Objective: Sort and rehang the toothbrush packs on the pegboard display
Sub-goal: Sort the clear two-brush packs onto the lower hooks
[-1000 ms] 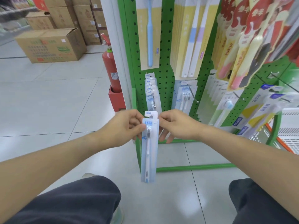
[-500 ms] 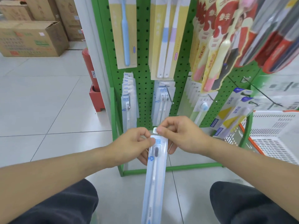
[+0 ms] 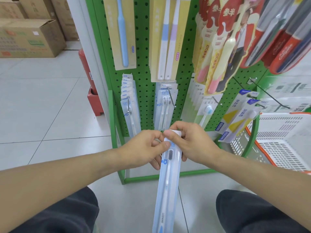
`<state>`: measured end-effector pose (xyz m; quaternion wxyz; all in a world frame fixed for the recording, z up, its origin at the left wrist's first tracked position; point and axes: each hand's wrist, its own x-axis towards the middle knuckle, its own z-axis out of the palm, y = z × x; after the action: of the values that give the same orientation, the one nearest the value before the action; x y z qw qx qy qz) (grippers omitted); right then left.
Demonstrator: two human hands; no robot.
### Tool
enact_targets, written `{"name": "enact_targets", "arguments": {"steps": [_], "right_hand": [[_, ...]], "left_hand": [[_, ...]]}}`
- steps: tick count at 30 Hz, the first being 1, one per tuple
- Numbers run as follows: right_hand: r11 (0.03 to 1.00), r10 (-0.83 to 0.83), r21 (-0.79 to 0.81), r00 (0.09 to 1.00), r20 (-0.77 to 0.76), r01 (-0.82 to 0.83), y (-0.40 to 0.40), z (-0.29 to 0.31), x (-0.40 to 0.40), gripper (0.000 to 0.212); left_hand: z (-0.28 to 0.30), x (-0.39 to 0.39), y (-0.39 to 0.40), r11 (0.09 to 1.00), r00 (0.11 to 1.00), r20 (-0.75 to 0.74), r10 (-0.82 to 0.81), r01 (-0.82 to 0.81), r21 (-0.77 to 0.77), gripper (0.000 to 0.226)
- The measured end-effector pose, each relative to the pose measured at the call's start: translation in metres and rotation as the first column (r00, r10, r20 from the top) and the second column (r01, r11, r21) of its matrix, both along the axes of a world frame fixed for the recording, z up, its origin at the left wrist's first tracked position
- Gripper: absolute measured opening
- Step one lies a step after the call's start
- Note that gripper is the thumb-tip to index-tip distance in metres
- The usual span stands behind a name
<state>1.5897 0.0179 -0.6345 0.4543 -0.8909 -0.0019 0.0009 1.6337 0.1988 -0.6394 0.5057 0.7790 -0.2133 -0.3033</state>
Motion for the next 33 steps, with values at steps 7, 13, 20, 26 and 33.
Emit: {"name": "enact_targets", "arguments": {"steps": [7, 13, 20, 26, 33], "right_hand": [[0.978, 0.106, 0.191, 0.990, -0.098, -0.085, -0.005, -0.003, 0.007, 0.025], [0.976, 0.105, 0.201, 0.990, -0.093, -0.084, -0.004, -0.006, 0.009, 0.032], [0.941, 0.011, 0.339, 0.997, -0.080, 0.016, -0.002, -0.002, 0.008, 0.021], [0.934, 0.000, 0.356, 0.997, -0.076, 0.026, 0.002, 0.003, 0.007, 0.028], [0.851, -0.050, 0.507, 0.982, -0.182, 0.137, 0.007, 0.003, 0.003, 0.011]], "left_hand": [[-0.001, 0.002, 0.002, 1.000, 0.999, -0.039, 0.028, -0.028, -0.011, 0.016], [0.003, 0.009, 0.008, 0.976, 0.982, -0.043, 0.184, -0.188, -0.113, 0.014], [0.007, 0.008, 0.011, 0.979, 0.989, -0.089, 0.115, -0.128, -0.157, 0.017], [0.011, 0.008, 0.015, 0.973, 0.987, -0.075, 0.141, -0.153, -0.176, 0.037], [0.014, 0.005, 0.015, 0.983, 0.992, -0.025, 0.121, -0.123, -0.136, 0.042]]}}
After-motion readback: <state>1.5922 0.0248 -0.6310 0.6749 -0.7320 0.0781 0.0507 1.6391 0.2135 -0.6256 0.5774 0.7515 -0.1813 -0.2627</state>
